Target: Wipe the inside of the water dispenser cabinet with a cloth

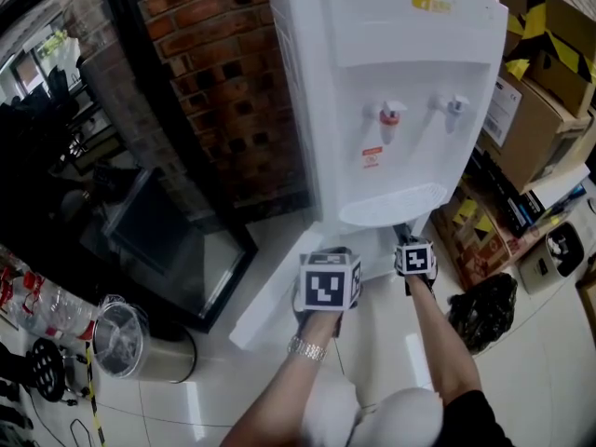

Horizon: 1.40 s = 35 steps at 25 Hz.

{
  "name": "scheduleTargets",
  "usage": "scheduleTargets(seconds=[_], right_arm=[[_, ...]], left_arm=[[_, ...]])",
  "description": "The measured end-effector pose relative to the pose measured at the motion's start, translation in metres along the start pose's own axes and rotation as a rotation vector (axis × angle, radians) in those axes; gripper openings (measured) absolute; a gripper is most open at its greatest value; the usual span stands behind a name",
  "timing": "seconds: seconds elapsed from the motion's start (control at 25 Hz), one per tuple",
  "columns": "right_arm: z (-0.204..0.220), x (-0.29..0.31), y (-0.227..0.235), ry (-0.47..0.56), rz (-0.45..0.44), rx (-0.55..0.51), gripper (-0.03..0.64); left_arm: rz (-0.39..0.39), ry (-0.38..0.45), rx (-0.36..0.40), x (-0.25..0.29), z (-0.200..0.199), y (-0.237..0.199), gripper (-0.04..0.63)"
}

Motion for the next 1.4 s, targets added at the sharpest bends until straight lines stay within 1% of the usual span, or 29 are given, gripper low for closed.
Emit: scheduleTargets(seconds=[0.16,0.28,0.32,0.4,0.56,0.72,0.84,0.96,1.04,1.08,1.16,1.28,1.4], right_arm=[[0.015,0.012,0.002,-0.055,-0.025,0.03,0.023],[0.017,0.019,-0.008,-0.072,-0.071,0.031,0.023],[0.014,0.021,-0.014,-0.062,-0.098,0.028,0.023],[0.001,0.02,-0.027,-0.006,-0.148,0.009,0.023],[-0.023,0.018,-0.053,0.098,-0.219,-0.054,0.023],[-0.038,0.018,-0.08,0.145,-0.28,-0.115,0.023],[-0.047,0.016,-0.1,0.179,-0.32,-0.17,0.023],[-0.055,0.012,-0.114,0.206,-0.344,-0.216,0.023],[-0.057,0.014,-0.112,0.207,-0.329,-0.211,0.023],[-0.06,0.013,-0.107,0.211,-0.308,-0.199,0.023],[-0.064,0.01,-0.093,0.218,-0.247,-0.153,0.023],[-0.06,0.015,-0.065,0.181,-0.137,-0.059,0.023],[-0.061,0.004,-0.05,0.193,-0.054,-0.02,0.023]], left_arm=[[0.003,-0.015,-0.006,0.005,0.003,-0.001,0.0],[0.011,-0.016,-0.002,0.007,0.002,0.001,0.0],[0.01,-0.013,0.002,0.007,0.0,0.001,0.0],[0.006,-0.012,-0.002,0.007,0.0,0.0,0.0],[-0.013,-0.019,-0.011,0.009,0.005,-0.005,0.0],[-0.029,-0.033,-0.003,0.012,0.006,-0.008,0.0],[-0.026,-0.031,-0.008,0.014,0.006,-0.007,0.0],[-0.025,-0.024,-0.011,0.014,0.005,-0.006,0.0],[-0.025,-0.025,-0.013,0.014,0.005,-0.006,0.0],[-0.025,-0.025,-0.013,0.014,0.005,-0.006,0.0],[-0.024,-0.026,-0.01,0.013,0.005,-0.006,0.0],[-0.027,-0.022,0.001,0.01,0.002,-0.006,0.0],[-0.022,-0.017,-0.01,0.011,0.004,-0.005,0.0]])
Point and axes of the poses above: the fingertips, and each gripper's own axes: x forward along the fingers, y to its right, z out of its underside, the point moved 9 cm from there along -x, backward along the fingers, and after that the axes turned 14 degrees about -y, right-handed, at the moved point
